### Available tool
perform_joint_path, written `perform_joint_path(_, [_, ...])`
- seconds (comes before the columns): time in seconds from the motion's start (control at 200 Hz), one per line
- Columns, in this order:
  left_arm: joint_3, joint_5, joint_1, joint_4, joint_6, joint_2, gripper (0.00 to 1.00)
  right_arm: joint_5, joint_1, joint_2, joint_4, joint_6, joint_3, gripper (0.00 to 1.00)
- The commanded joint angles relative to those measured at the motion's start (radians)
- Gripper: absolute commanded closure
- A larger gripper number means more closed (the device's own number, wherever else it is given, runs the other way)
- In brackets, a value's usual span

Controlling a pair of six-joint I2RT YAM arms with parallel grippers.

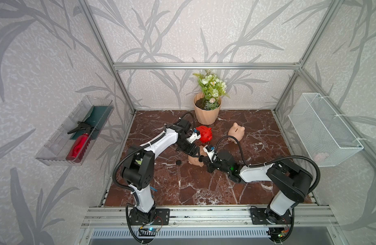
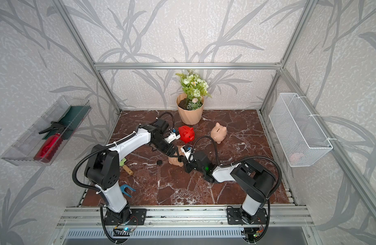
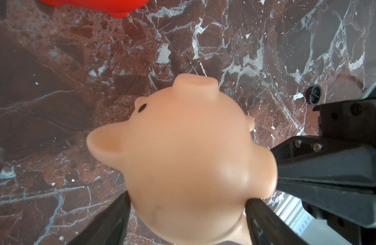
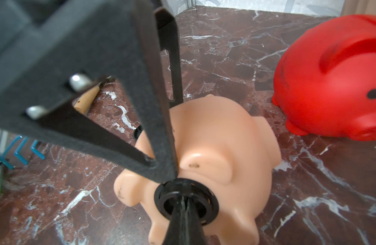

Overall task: Close piggy banks
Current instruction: Screw the knob on the piggy bank.

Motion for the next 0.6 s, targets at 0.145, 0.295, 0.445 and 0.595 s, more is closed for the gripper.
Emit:
perform_joint_path(0.145, [-0.021, 0.062, -0.016, -0.043, 0.023, -0.015, 0.17, -0.049, -0.016, -0.023, 0.006, 0.108, 0.019, 1.0])
perform_joint_path(0.295, [-0.018, 0.066, -0.016, -0.042, 0.023, -0.014, 0.18, -0.078, -0.031, -0.01, 0.008, 0.204, 0.03, 1.0])
perform_joint_path(0.445, [-0.02, 0.067, -0.015, -0.042, 0.023, -0.013, 0.18, -0.102, -0.031, 0.007, 0.023, 0.245, 0.037, 1.0])
perform_joint_path(0.595, [-0.022, 0.068, -0.016, -0.043, 0.022, -0.017, 0.17, -0.087, -0.031, 0.005, -0.07, 0.141, 0.057, 1.0])
